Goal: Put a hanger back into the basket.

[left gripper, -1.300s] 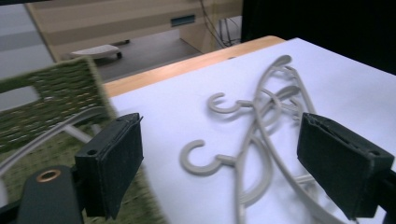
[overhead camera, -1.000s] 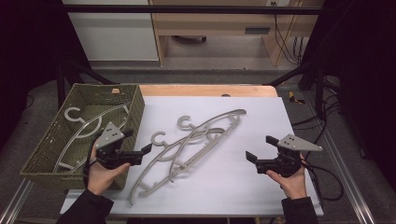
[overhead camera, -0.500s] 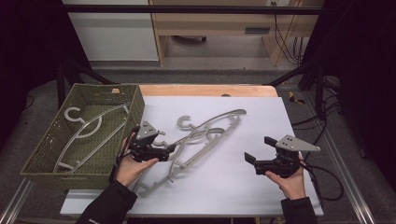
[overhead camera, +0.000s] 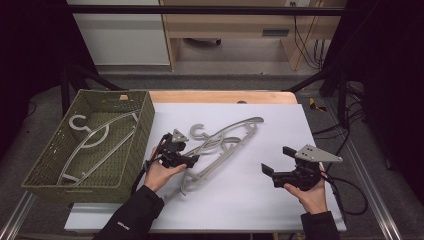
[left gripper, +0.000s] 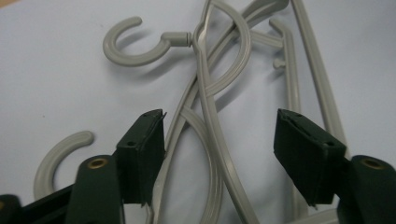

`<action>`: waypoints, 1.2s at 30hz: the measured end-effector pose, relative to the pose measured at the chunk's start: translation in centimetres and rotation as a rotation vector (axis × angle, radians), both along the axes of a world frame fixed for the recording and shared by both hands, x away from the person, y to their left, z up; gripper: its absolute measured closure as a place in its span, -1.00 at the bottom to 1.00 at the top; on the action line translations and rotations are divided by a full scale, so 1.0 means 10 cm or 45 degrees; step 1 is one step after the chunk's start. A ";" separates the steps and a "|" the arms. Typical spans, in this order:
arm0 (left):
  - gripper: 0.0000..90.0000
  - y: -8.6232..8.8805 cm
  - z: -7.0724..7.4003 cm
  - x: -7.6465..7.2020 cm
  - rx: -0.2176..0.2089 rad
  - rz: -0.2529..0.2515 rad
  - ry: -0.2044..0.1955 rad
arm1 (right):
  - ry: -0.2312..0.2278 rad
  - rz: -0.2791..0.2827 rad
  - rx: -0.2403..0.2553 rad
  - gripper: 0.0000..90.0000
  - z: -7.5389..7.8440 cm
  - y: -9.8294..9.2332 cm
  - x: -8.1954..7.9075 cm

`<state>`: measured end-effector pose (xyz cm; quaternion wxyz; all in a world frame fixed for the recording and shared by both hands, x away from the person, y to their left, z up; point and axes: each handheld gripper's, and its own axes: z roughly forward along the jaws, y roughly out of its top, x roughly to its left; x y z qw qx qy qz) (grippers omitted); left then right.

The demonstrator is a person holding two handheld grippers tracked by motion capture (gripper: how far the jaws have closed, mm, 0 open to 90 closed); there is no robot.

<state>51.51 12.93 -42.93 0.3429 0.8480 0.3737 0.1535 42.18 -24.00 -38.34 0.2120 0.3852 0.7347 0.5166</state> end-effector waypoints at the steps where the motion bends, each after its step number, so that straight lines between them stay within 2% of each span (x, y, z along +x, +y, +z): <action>1: -0.19 -0.02 -0.04 0.02 0.011 -0.003 0.014 | 0.000 -0.001 0.000 -0.92 0.00 0.00 0.00; 2: -0.09 -0.03 -0.08 0.05 0.035 -0.003 0.025 | 0.000 0.000 -0.001 -0.92 0.00 0.00 0.00; 4: -0.01 -0.05 -0.12 0.07 0.032 0.000 0.022 | 0.000 0.000 -0.002 -0.92 0.00 0.00 0.00; 9: 0.17 -0.11 -0.23 0.12 0.057 -0.001 0.061 | 0.002 0.000 -0.004 -0.92 -0.01 0.01 0.01; 10: 0.19 -0.12 -0.25 0.12 0.046 0.010 0.063 | 0.003 0.001 -0.003 -0.92 -0.01 0.01 0.00; 12: 0.27 -0.12 -0.27 0.14 0.077 0.004 0.081 | 0.004 0.003 -0.005 -0.92 -0.01 0.01 0.00; 16: 0.38 -0.14 -0.31 0.15 0.085 0.018 0.088 | 0.004 0.003 -0.005 -0.92 -0.01 0.01 0.00; 18: 0.53 -0.14 -0.31 0.16 0.083 0.020 0.086 | 0.004 0.001 -0.005 -0.92 -0.01 0.01 0.01; 19: 0.53 -0.15 -0.31 0.15 0.081 0.035 0.074 | 0.003 0.003 -0.007 -0.92 -0.01 0.01 0.01; 20: 0.65 -0.14 -0.31 0.15 0.082 0.045 0.058 | 0.004 0.004 -0.007 -0.92 -0.01 0.01 0.01; 21: 0.67 -0.13 -0.29 0.16 0.071 0.048 0.069 | 0.005 0.003 -0.007 -0.92 -0.01 0.01 0.01; 27: 0.72 -0.14 -0.27 0.13 0.069 0.067 0.034 | 0.008 0.005 -0.012 -0.92 -0.01 0.02 0.01; 30: 0.78 -0.12 -0.24 0.13 0.078 0.100 0.011 | 0.005 0.003 -0.013 -0.92 -0.01 0.01 0.01; 32: 0.80 -0.08 -0.20 0.12 0.046 0.118 0.006 | 0.003 0.003 -0.015 -0.92 -0.01 0.01 0.00; 36: 0.81 -0.06 -0.14 0.09 0.053 0.110 -0.025 | 0.005 0.004 -0.016 -0.92 -0.01 0.01 0.00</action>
